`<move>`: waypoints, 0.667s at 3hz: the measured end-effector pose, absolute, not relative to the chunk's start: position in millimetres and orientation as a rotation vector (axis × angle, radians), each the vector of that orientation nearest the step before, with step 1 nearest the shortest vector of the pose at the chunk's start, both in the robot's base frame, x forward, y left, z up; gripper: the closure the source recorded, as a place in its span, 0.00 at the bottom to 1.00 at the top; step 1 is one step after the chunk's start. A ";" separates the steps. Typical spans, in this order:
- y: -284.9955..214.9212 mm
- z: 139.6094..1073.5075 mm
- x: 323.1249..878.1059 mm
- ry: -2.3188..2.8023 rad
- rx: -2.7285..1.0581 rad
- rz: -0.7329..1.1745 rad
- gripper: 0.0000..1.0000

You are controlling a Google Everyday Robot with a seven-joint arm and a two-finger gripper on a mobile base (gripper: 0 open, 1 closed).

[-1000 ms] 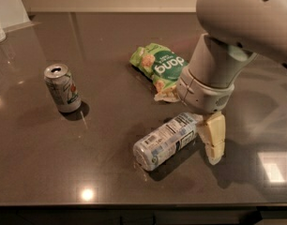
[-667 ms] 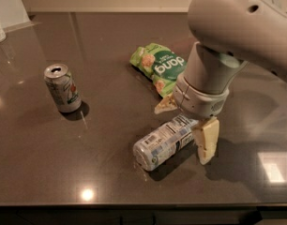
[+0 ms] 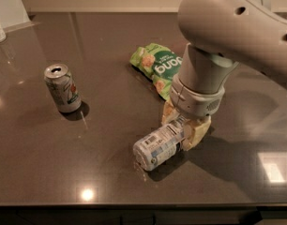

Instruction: Place blue plastic bottle upright

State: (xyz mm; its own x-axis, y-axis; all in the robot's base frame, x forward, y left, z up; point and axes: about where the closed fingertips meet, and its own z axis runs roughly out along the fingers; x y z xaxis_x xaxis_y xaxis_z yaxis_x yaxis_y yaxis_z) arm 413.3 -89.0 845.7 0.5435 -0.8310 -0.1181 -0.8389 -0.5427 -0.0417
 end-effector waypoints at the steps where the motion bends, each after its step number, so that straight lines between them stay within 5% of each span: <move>1: -91.6 863.8 426.2 1.438 -2.652 0.060 0.87; 2: -92.1 894.1 449.3 1.345 -2.626 -0.115 1.00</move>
Offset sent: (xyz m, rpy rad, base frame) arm 0.0662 -0.0045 0.0866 0.0070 -0.3600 0.0925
